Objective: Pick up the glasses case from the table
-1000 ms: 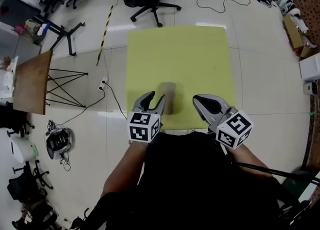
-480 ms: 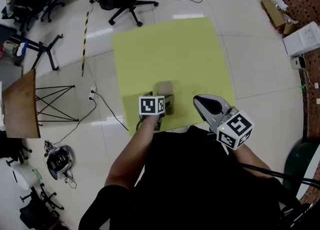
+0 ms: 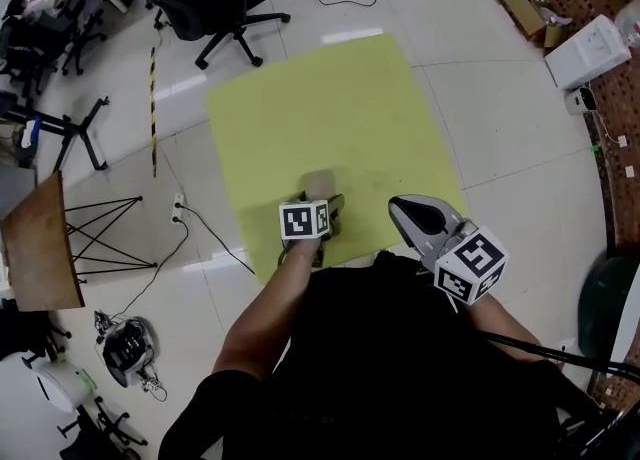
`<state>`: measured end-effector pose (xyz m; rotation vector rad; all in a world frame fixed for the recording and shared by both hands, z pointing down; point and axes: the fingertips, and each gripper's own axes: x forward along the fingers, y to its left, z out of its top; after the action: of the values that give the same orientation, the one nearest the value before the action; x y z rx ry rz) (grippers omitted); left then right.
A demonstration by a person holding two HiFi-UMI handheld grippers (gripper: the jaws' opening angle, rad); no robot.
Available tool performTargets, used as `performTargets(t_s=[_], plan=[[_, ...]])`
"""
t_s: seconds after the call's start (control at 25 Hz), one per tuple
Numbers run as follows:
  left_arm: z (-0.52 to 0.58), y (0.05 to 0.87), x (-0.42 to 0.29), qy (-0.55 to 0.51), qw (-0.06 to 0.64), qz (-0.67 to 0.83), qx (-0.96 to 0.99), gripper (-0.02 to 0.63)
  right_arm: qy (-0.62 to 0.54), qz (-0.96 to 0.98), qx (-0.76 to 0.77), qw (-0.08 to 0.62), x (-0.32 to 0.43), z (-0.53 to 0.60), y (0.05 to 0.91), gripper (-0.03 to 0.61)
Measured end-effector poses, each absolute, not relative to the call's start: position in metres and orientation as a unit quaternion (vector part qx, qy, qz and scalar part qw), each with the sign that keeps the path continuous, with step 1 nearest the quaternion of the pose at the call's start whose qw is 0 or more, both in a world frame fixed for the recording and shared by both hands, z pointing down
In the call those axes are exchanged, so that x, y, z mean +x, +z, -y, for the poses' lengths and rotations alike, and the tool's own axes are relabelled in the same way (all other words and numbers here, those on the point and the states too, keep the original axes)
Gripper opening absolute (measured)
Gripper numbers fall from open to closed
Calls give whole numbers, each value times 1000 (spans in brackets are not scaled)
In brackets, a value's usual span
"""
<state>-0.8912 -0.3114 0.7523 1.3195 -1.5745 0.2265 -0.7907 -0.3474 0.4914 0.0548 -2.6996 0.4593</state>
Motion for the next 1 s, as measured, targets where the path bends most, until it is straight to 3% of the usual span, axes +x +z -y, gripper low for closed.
performTargets(t_s=[0.36, 1.0], plan=[[296, 683, -895, 23, 450, 687, 570, 399, 148, 971, 17, 186, -783, 326, 479, 2], [217, 532, -942, -54, 323, 706, 628, 393, 120, 978, -42, 167, -843, 246, 461, 2]])
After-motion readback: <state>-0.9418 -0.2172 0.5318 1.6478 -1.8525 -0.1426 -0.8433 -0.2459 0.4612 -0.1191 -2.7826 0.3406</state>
